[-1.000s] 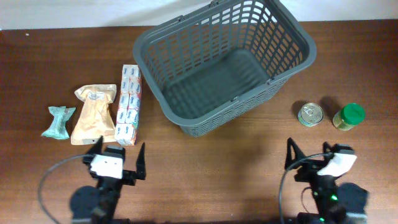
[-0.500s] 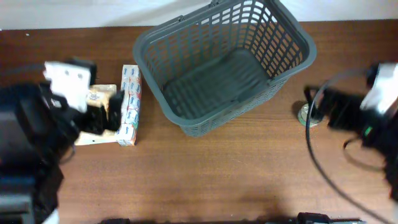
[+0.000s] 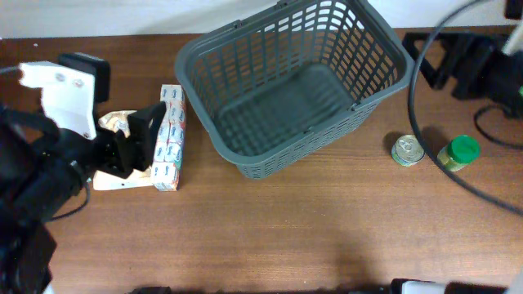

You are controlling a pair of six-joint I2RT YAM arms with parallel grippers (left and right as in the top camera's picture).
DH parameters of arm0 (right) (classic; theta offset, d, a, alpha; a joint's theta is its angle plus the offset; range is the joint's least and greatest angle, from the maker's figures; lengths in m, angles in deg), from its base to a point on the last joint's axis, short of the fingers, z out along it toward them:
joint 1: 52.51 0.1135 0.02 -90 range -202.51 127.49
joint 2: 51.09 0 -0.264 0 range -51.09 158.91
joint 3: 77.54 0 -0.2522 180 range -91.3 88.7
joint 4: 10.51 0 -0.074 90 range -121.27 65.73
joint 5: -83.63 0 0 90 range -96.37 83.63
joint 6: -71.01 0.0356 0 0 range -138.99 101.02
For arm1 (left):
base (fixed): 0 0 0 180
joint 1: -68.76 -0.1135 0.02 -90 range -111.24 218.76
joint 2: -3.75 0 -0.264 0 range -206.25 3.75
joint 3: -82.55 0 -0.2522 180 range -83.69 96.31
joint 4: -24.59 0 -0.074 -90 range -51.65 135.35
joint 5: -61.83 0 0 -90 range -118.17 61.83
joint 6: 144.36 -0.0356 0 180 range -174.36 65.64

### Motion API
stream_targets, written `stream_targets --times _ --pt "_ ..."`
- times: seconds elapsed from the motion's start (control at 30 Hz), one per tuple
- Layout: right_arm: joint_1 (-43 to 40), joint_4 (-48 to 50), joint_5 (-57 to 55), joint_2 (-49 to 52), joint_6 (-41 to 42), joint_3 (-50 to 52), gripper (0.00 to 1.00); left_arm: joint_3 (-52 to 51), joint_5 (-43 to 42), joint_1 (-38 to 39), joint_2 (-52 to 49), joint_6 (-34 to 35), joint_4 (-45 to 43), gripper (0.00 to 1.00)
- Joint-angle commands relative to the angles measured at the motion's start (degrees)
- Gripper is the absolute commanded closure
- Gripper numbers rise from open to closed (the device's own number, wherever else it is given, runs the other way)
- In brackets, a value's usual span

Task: Pack container
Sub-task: 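Grip the grey basket with both grippers and pull it toward the center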

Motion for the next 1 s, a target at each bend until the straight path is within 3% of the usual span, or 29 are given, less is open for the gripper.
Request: stream_targets --times 0.0,0.07,0.1,0.13,0.33,0.57,0.97 --pt "0.3 -2.8 -3.3 5.4 -0.3 -0.5 0.55 0.1 -3.8 1.5 -4.5 4.2 5.3 0.60" --pt "0.5 -4.1 -3.3 7.8 -0.5 -0.5 0.80 0.1 -3.2 3.1 -6.0 4.2 7.7 0.96" --pt "0.7 -4.3 -3.6 8.5 -0.5 -0.5 0.92 0.1 -3.1 3.8 -6.7 4.2 8.7 0.98" --pt "1.1 -4.5 -3.6 9.5 -0.8 -0.5 0.96 0.1 -3.2 4.6 -7.4 4.2 9.2 0.98" --pt "4.7 -4.7 -11.0 12.7 -2.2 -0.4 0.96 -0.6 -2.5 11.8 -10.6 4.5 10.3 0.98" --pt "8.7 -4.7 -19.7 15.6 -2.2 -0.4 0.96 -4.8 9.8 27.5 -10.9 7.2 10.8 0.98" --pt "10.8 -5.0 -20.5 22.3 -2.0 0.2 0.96 -26.3 5.7 36.5 -10.6 8.5 -1.6 0.98"
